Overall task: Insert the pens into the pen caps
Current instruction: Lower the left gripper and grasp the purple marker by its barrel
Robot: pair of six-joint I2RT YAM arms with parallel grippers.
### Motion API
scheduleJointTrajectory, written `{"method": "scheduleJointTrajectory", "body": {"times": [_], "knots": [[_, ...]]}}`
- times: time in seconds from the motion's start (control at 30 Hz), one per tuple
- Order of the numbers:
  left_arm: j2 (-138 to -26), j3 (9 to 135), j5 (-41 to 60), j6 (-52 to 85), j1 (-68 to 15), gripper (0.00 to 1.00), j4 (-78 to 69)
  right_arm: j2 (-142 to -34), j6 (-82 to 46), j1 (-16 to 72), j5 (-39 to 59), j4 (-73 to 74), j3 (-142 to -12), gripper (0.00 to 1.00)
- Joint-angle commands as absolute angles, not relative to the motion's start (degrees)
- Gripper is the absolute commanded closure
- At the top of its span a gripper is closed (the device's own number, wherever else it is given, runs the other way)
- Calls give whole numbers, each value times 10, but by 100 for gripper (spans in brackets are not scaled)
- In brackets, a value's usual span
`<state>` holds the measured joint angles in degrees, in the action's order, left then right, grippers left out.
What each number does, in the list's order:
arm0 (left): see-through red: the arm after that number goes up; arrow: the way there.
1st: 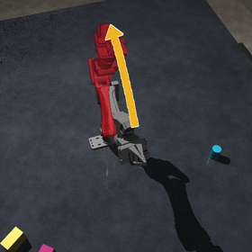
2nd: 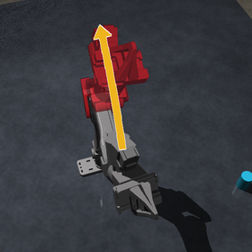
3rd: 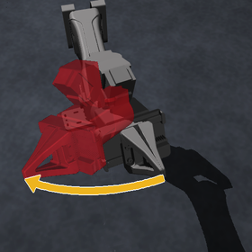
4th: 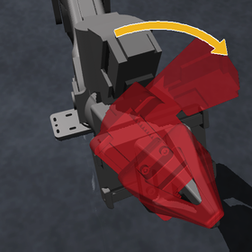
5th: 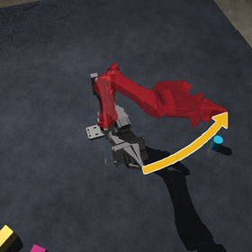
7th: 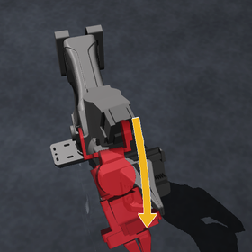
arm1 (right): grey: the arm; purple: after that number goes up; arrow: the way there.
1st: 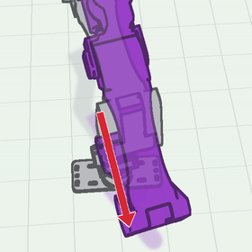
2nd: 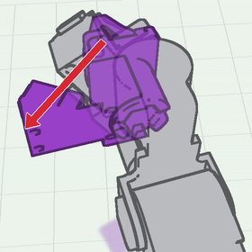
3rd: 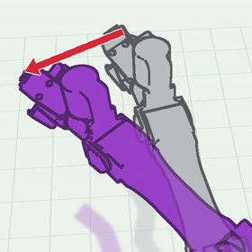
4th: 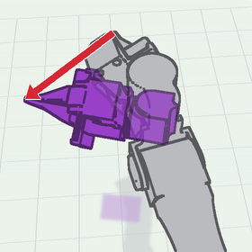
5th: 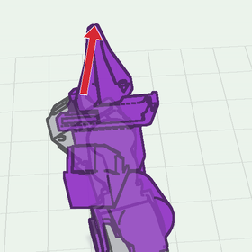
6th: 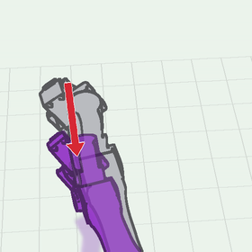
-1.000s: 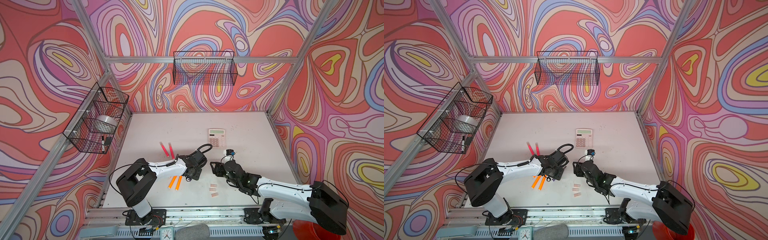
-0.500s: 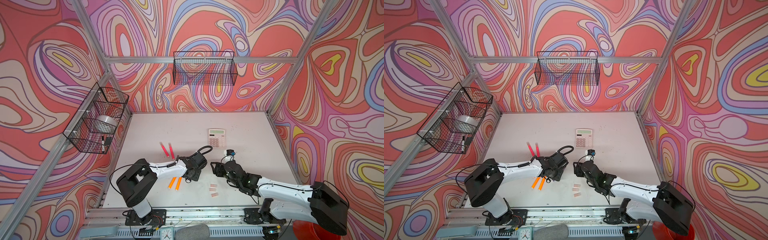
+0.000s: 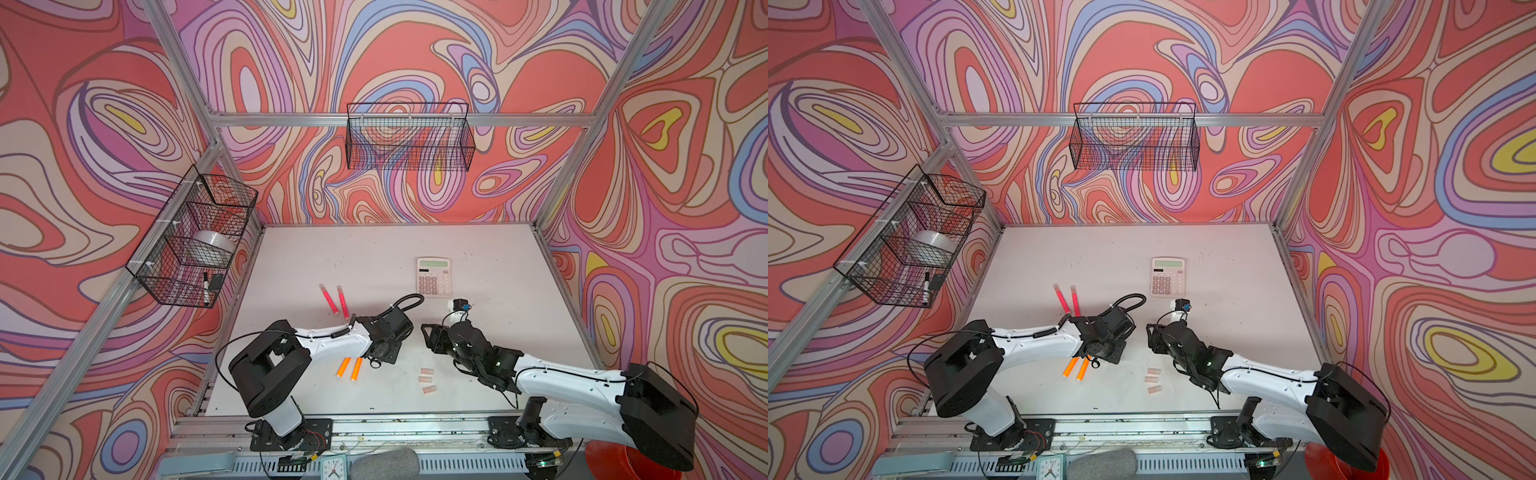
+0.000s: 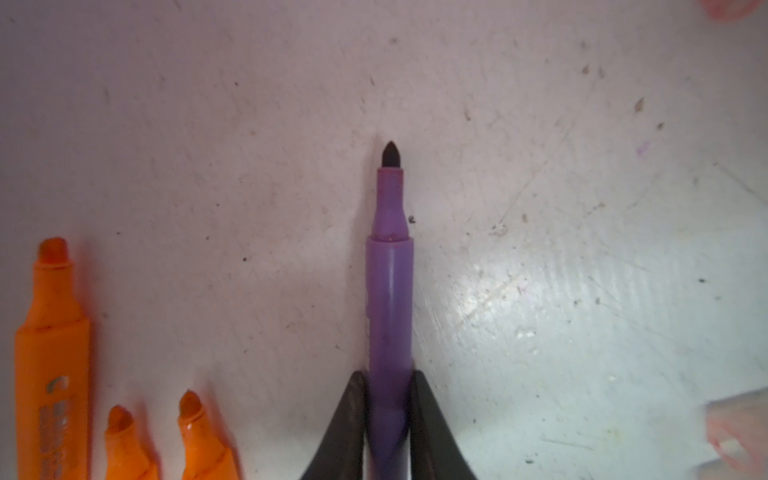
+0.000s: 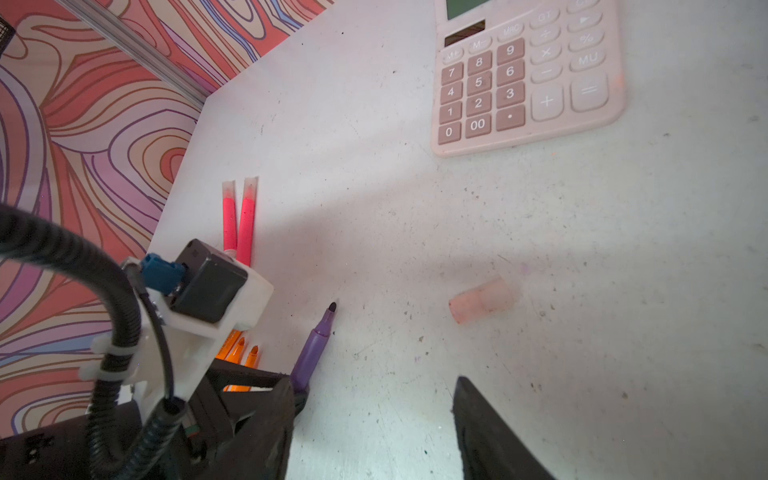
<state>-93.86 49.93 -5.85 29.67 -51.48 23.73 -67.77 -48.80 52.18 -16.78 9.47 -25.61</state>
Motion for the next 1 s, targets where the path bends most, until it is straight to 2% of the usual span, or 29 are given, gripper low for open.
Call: {"method": "scheduleJointTrajectory", "body": {"times": [0.0,0.27,0.63,0.97], "knots": [[-936,482,-37,303,-517,86,238,-702,-489,520,-146,128,-269,37],[-860,493,-11,270,-498,95,195,-757,-515,523,-99,243,-258,37],[-768,449,32,241,-498,94,97,-784,-537,530,-76,335,-257,40],[-752,426,60,240,-498,94,76,-809,-542,530,-76,351,-275,57]]}}
